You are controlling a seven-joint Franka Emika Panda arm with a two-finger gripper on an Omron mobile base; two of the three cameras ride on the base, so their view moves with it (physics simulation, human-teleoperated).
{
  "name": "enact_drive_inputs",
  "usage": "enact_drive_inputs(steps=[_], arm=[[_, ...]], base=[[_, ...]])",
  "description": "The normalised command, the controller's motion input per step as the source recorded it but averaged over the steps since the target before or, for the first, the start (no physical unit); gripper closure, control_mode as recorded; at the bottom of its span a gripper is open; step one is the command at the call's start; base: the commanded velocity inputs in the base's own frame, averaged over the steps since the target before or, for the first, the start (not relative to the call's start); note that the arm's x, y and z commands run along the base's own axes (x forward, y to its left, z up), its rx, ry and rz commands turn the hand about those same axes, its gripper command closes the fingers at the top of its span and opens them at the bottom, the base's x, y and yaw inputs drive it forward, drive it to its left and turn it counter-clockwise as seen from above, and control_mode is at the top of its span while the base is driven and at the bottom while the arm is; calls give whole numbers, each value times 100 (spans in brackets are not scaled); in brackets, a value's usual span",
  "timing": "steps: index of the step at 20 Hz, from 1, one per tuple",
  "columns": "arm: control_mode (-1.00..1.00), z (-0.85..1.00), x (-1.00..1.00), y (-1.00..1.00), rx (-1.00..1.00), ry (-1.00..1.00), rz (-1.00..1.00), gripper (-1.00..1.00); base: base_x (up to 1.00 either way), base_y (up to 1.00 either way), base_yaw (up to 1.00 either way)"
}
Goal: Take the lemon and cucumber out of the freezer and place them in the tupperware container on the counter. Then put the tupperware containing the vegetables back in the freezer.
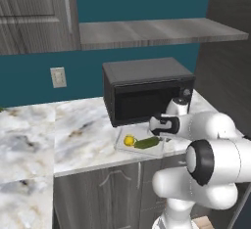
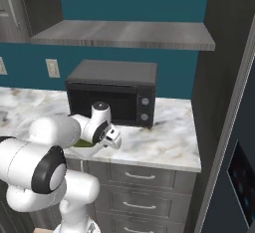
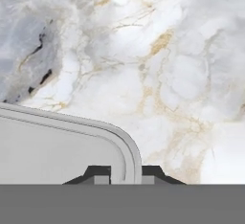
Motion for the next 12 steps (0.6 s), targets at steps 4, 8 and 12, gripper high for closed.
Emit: enact_drive_inputs(steps=[4, 8, 12], arm=[[-100, 53, 0, 0, 0, 0, 0, 100], [-100, 70, -2, 0, 3, 0, 4, 100], [-100, 99, -13, 5, 8, 0, 8, 100]], base=[[0, 0, 0], [0, 0, 0], [0, 0, 0]])
